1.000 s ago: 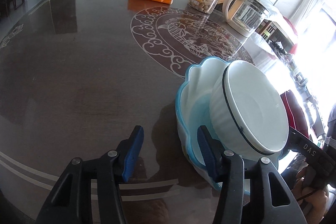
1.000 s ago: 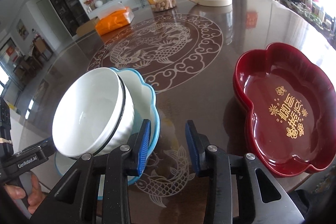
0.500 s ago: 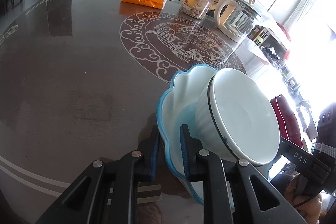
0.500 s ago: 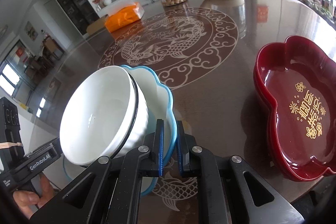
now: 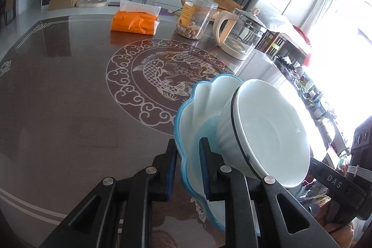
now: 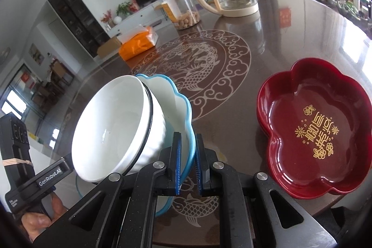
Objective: Organize plates and bowls
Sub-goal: 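Lift the scalloped dish with both tools and carry it over the red plates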
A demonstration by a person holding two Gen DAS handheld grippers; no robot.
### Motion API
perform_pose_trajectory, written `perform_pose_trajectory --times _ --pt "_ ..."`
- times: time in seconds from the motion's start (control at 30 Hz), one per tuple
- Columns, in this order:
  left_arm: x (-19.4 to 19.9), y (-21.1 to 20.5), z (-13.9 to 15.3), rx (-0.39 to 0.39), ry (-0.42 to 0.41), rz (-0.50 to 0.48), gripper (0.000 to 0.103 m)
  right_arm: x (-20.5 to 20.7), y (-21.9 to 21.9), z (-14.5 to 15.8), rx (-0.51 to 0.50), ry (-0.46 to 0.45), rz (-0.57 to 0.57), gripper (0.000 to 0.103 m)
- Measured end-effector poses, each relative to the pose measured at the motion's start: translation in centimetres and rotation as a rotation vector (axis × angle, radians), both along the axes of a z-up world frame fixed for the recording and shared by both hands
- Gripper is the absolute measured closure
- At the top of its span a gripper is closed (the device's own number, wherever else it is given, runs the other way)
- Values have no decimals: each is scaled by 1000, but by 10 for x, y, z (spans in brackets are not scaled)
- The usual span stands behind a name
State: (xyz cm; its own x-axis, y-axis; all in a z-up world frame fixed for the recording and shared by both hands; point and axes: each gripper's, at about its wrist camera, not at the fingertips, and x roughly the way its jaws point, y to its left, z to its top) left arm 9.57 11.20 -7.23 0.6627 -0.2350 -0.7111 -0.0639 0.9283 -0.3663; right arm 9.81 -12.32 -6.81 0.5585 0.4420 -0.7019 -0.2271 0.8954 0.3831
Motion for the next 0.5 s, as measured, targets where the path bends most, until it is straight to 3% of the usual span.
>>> perform_pose_trajectory --times 0.27,0.5 --pt "38 -77 29 -12 -55 -155 85 0 -70 39 -25 -51 -129 90" --pt "70 -147 24 -35 -41 -271 85 5 -136 42 -61 -53 -275 90"
